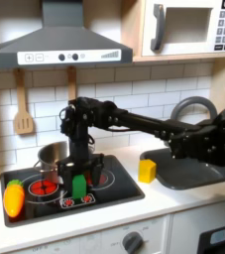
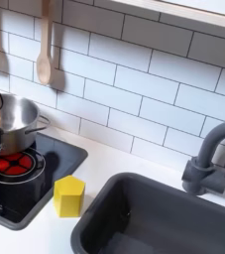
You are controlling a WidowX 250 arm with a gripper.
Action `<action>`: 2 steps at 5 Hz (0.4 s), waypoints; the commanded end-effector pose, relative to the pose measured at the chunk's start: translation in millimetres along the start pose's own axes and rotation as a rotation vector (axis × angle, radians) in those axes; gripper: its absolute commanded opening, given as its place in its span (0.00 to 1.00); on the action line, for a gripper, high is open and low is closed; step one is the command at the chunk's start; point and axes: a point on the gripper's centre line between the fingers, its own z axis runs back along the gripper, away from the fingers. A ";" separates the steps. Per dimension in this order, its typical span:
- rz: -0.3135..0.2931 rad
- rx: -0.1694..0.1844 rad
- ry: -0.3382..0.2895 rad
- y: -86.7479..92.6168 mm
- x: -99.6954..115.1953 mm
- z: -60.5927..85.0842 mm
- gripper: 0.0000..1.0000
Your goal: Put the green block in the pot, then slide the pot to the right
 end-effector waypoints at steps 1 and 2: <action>0.005 -0.006 0.003 1.9 1.9 -0.9 1.00; 0.003 -0.019 0.025 0.6 0.0 -9.3 0.00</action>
